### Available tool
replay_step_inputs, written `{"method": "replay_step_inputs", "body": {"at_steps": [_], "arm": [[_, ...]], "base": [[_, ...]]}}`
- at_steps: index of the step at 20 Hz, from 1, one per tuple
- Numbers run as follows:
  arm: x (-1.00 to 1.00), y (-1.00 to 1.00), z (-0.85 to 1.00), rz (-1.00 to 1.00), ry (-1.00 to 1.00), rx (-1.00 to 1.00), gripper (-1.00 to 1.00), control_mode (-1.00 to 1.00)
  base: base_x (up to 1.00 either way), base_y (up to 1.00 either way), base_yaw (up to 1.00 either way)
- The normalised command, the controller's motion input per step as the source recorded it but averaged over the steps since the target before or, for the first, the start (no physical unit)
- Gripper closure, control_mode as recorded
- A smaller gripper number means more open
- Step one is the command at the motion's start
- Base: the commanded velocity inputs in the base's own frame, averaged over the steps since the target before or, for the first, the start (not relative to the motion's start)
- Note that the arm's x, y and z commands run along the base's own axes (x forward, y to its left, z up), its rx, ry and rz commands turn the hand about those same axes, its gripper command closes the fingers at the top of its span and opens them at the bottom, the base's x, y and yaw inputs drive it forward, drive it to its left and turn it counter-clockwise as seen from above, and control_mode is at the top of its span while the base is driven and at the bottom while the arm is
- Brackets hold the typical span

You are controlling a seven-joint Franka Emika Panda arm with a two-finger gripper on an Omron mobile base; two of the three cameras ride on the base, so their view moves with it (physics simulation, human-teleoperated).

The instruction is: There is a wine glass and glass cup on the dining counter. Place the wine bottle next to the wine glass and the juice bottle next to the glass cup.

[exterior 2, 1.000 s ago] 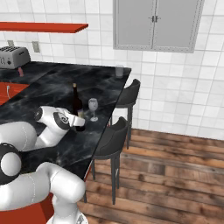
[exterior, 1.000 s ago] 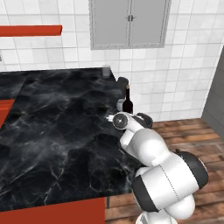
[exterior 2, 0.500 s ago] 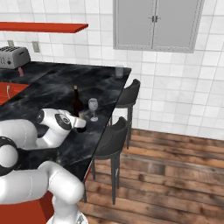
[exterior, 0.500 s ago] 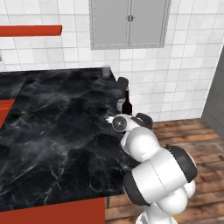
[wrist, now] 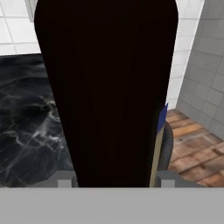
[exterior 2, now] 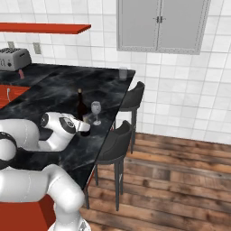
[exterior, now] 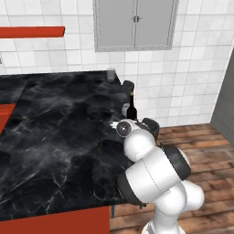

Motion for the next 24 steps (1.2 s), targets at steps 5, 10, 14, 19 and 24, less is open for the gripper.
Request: {"method": "replay_step_inputs", "body": {"at_steps": [5, 10, 14, 19, 24], "arm": [[0.18, 0.0, -0.15, 0.0, 0.0, 0.0, 1.0, -1.0], [0.24, 0.0, -0.15, 0.01, -0.01, 0.0, 1.0, -1.0], [0.24, 0.0, -0.15, 0.02, -0.02, 0.0, 1.0, -1.0], [0.26, 0.0, -0.16, 0.03, -0.03, 0.0, 1.0, -1.0], [0.21, 0.0, -0.18, 0.03, -0.03, 0.0, 1.0, -1.0]], "base": [[0.0, 0.0, 0.0], [0.0, 0.0, 0.0], [0.0, 0.0, 0.0], [0.0, 0.0, 0.0], [0.0, 0.0, 0.0]]}}
